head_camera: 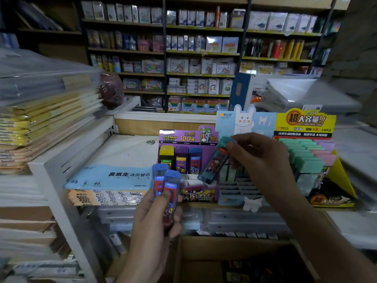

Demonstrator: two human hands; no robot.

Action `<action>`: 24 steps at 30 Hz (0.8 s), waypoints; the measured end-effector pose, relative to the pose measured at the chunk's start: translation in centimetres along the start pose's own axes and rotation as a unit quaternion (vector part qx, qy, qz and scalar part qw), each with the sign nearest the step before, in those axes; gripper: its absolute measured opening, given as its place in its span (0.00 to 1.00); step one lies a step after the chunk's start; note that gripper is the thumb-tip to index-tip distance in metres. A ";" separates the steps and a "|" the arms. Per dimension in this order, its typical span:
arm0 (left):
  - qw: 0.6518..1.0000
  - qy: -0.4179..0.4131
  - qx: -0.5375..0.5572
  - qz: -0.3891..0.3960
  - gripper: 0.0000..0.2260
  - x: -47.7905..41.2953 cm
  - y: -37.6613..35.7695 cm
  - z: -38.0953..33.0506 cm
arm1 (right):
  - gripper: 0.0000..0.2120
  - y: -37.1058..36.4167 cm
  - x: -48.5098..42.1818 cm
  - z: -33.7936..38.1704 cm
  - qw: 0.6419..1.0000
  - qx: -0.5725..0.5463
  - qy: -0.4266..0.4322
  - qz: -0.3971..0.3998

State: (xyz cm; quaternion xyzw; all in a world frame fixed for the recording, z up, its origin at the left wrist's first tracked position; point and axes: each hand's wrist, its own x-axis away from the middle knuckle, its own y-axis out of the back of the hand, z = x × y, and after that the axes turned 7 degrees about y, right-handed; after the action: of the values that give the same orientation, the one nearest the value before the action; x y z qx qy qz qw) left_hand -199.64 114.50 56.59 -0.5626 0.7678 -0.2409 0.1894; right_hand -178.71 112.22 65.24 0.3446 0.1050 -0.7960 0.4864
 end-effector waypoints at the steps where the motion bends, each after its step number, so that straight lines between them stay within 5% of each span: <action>1: 1.000 0.001 0.003 0.000 0.11 0.0 -0.1 -0.1 | 0.03 0.2 -0.6 -0.1 1.000 0.011 0.004 -0.003; 10: 1.000 -0.011 -0.016 -0.018 0.08 -0.6 -1.6 0.2 | 0.05 0.0 -4.3 -1.5 0.982 0.172 0.061 0.054; 24: 0.997 -0.040 -0.031 -0.060 0.11 -1.5 -2.2 0.6 | 0.06 -1.7 -5.3 -2.6 0.902 0.359 0.175 0.167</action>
State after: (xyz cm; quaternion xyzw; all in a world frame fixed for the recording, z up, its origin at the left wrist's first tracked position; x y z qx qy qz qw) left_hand -197.22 115.30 57.43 -0.6223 0.7316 -0.2054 0.1879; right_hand -177.41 118.08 66.47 0.6419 -0.1636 -0.6136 0.4298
